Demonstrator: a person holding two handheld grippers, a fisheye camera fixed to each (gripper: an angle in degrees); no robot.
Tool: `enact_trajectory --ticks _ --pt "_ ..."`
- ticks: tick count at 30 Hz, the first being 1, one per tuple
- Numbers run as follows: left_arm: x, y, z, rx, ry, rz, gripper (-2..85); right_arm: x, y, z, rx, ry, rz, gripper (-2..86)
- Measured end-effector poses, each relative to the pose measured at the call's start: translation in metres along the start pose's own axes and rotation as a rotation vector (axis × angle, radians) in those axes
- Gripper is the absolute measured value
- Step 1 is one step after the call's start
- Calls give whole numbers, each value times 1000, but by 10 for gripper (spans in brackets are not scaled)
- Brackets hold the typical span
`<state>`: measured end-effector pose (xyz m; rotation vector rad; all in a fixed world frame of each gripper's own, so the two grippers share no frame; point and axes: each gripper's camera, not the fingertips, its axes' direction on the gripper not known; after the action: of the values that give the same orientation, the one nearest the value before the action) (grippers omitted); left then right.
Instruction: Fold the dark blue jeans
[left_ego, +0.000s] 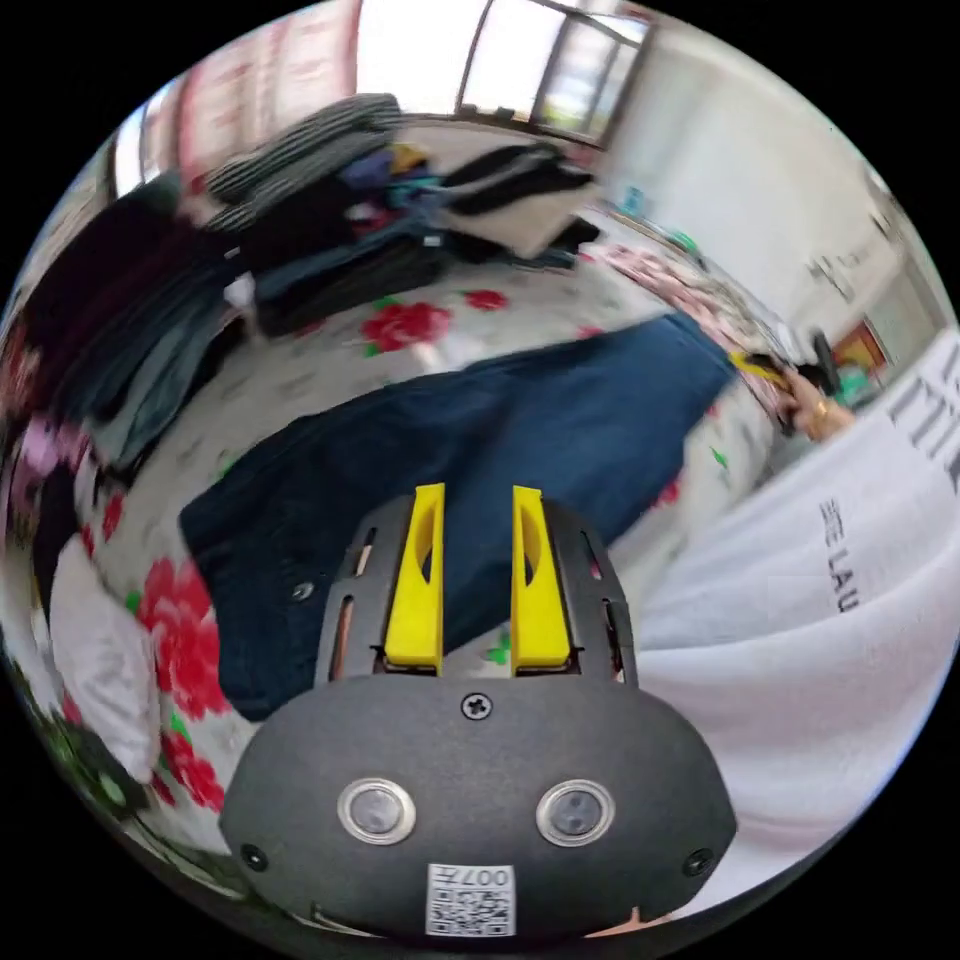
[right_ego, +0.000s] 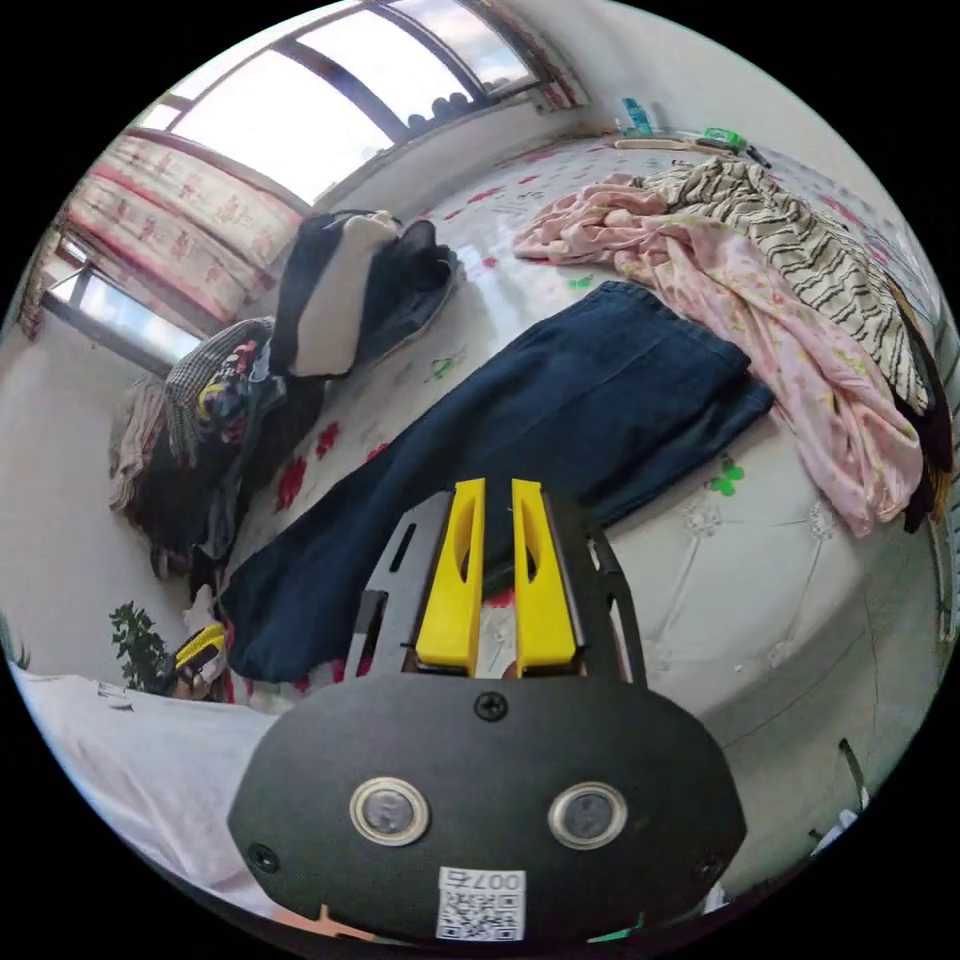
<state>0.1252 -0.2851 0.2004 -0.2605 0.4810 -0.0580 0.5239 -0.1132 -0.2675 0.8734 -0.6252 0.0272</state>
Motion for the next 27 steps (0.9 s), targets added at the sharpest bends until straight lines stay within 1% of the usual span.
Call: enact_trajectory --ticks 1,2,3,4,5,6,7,8,11,12,13,16,21,27 --pt "23 -4 12 -17 56 101 115 -20 18 15 -45 -54 -54 44" --pt "33 -6 21 -29 84 140 114 -29 27 23 -69 -78 -77 46" --pt "48 -8 42 -81 121 218 114 -47 43 38 -120 -122 -118 50" --pt "55 -11 67 -159 103 272 96 -63 59 52 -166 -173 -151 54" --pt "56 -12 78 -194 78 280 87 -70 66 58 -187 -198 -168 56" --pt "50 -17 91 -227 29 272 45 -82 80 67 -225 -239 -192 58" --pt "39 -24 91 -228 64 269 18 -93 94 74 -255 -274 -208 61" --pt "32 -28 90 -230 92 263 12 -97 101 77 -268 -291 -218 62" --pt "-11 -49 70 -210 249 187 -4 -118 131 81 -290 -328 -277 65" --pt "-32 -58 62 -207 331 132 -6 -126 141 83 -296 -340 -302 65" --pt "-54 -68 57 -218 412 83 -7 -135 149 83 -299 -354 -331 66" --pt "-101 -92 60 -258 554 -11 -8 -161 164 86 -289 -374 -426 66" --pt "-143 -111 74 -291 631 -95 -8 -207 169 96 -299 -376 -583 72" --pt "-151 -105 80 -280 698 -132 -8 -254 166 116 -287 -346 -699 72"
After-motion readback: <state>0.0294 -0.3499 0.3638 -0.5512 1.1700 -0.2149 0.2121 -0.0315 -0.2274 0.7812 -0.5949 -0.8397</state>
